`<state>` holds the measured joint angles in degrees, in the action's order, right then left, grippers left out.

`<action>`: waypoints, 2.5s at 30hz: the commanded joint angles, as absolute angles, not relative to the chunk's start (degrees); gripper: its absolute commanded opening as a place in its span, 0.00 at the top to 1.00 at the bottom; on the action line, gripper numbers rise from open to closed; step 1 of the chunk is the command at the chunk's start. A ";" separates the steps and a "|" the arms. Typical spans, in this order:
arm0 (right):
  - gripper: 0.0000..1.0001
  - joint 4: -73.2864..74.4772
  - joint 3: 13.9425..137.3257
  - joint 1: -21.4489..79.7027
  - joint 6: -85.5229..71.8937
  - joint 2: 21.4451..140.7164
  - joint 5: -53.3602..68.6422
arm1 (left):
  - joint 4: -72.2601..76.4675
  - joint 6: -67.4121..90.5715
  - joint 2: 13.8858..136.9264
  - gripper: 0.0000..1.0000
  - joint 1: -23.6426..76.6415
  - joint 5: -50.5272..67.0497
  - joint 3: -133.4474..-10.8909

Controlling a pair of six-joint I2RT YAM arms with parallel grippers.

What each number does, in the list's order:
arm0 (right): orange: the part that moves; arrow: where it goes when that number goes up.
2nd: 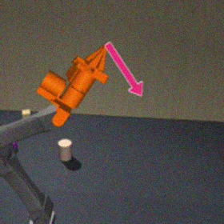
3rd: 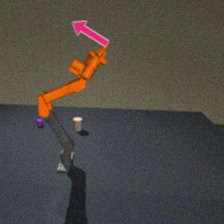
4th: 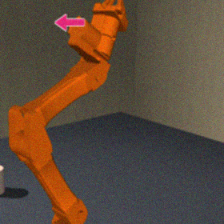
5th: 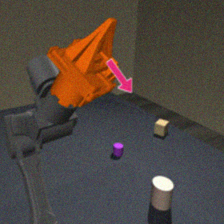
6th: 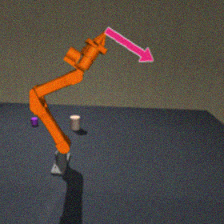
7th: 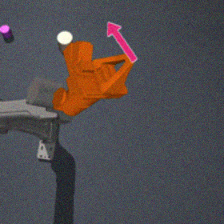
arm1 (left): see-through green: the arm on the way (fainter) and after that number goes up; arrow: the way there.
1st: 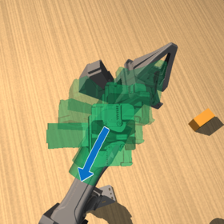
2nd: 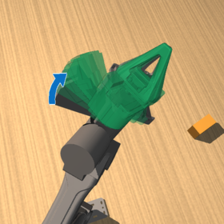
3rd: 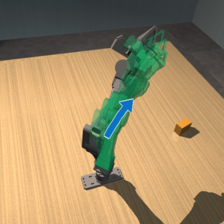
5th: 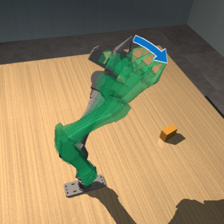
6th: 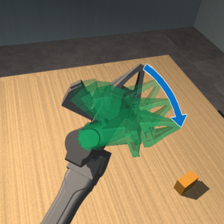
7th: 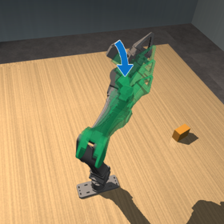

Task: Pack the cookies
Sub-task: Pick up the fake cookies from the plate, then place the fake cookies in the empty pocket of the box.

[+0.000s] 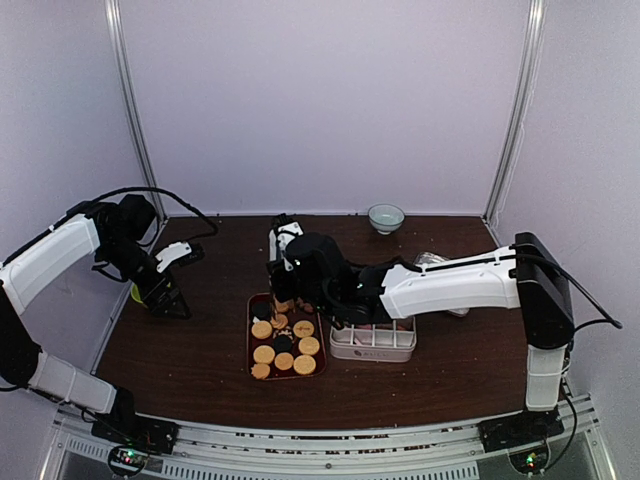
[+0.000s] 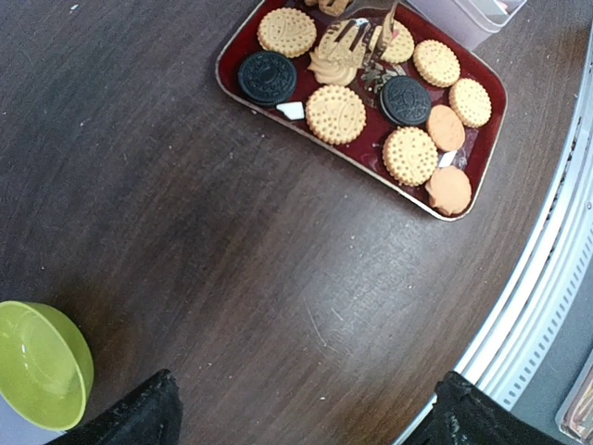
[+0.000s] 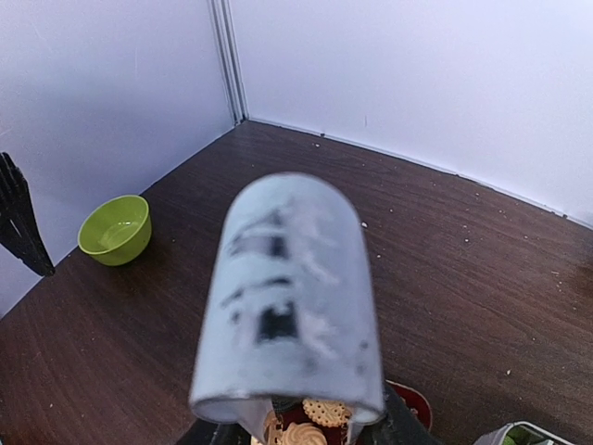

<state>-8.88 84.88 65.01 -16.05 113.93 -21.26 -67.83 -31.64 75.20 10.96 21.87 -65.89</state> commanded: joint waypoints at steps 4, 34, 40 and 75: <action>0.58 -11.61 86.39 65.40 -17.40 115.14 -23.48 | -68.37 -32.39 74.62 0.02 10.53 23.20 -65.89; 0.76 -10.94 78.74 65.16 -19.50 113.04 -26.43 | -68.32 -32.67 74.49 0.02 10.54 23.43 -65.04; 0.82 -10.49 80.92 65.15 -17.67 110.88 -25.84 | -68.37 -32.53 74.32 0.02 10.52 23.38 -65.00; 0.82 0.89 44.46 65.38 -25.67 63.63 -37.53 | -68.46 -32.54 75.23 0.02 10.46 24.13 -65.31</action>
